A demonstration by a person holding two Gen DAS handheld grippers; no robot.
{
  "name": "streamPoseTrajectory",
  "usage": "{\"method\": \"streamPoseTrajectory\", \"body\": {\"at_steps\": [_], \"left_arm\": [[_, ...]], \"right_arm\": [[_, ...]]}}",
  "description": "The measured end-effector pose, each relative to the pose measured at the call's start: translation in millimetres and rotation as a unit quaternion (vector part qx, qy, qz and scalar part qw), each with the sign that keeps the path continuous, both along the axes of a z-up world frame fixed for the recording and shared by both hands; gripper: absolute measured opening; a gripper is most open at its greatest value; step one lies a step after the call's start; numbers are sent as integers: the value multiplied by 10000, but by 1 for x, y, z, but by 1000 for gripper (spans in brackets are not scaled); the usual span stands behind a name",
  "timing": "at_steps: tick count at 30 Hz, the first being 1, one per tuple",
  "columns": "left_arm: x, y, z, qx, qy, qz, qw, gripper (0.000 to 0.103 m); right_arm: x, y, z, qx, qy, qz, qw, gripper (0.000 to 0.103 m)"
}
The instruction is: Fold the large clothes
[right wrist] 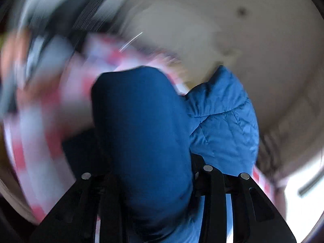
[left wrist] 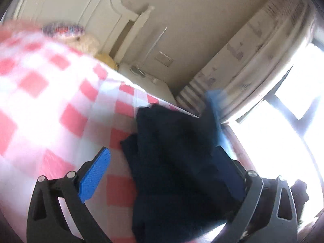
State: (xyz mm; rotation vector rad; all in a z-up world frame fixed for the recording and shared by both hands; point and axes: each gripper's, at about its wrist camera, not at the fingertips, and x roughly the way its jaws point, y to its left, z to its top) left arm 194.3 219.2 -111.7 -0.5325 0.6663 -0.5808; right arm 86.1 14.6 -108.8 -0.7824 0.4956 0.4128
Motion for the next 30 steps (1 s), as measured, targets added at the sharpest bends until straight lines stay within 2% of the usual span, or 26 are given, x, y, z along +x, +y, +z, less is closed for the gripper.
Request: {"method": "streamPoseTrajectory", "body": {"at_steps": [2, 3, 5, 7, 10, 12, 14, 16, 18, 20, 21, 25, 26, 28, 30], "left_arm": [[2, 1, -11, -188, 149, -160, 9996, 101], [5, -2, -15, -253, 220, -279, 9990, 101], [9, -8, -19, -374, 276, -503, 9976, 101], [10, -17, -16, -342, 242, -654, 9970, 101], [13, -29, -6, -202, 105, -691, 9973, 101], [13, -25, 5, -254, -55, -612, 9978, 101], [13, -21, 13, -293, -167, -567, 9978, 101], [12, -20, 24, -215, -291, -530, 9979, 101], [14, -27, 36, -20, -356, -603, 9975, 101], [15, -41, 48, 268, -439, -753, 9958, 101], [15, -56, 59, 546, -547, -926, 9927, 101], [24, -122, 86, 1516, -950, -1660, 9698, 101], [35, -144, 84, 1824, -874, -1875, 9612, 101], [58, -169, 70, 2272, -538, -1958, 9524, 101], [84, -186, 42, 2651, -116, -1929, 9447, 100]], "right_arm": [[-10, 18, -28, -662, -495, 116, 9965, 41], [-10, 19, -33, -770, -587, 124, 9952, 41], [-10, 10, -26, -478, -461, 102, 9977, 41], [-11, 6, -20, -386, -492, 76, 9980, 40], [-12, 3, 1, -60, -720, 14, 9974, 38], [-12, 4, 17, 156, -962, -41, 9952, 38], [-11, 9, 17, 122, -957, 41, 9953, 39], [-7, 20, -1, -70, -787, 170, 9967, 39], [-7, 34, -25, -328, -788, 297, 9959, 43], [-9, 42, -34, -550, -914, 342, 9937, 43], [-7, 43, -33, -527, -880, 344, 9941, 44], [-6, 48, -34, -649, -893, 331, 9933, 50], [-8, 42, -35, -693, -931, 314, 9928, 53], [-4, 36, -38, -752, -985, 291, 9919, 55], [-6, 36, -36, -747, -973, 303, 9920, 57]]}}
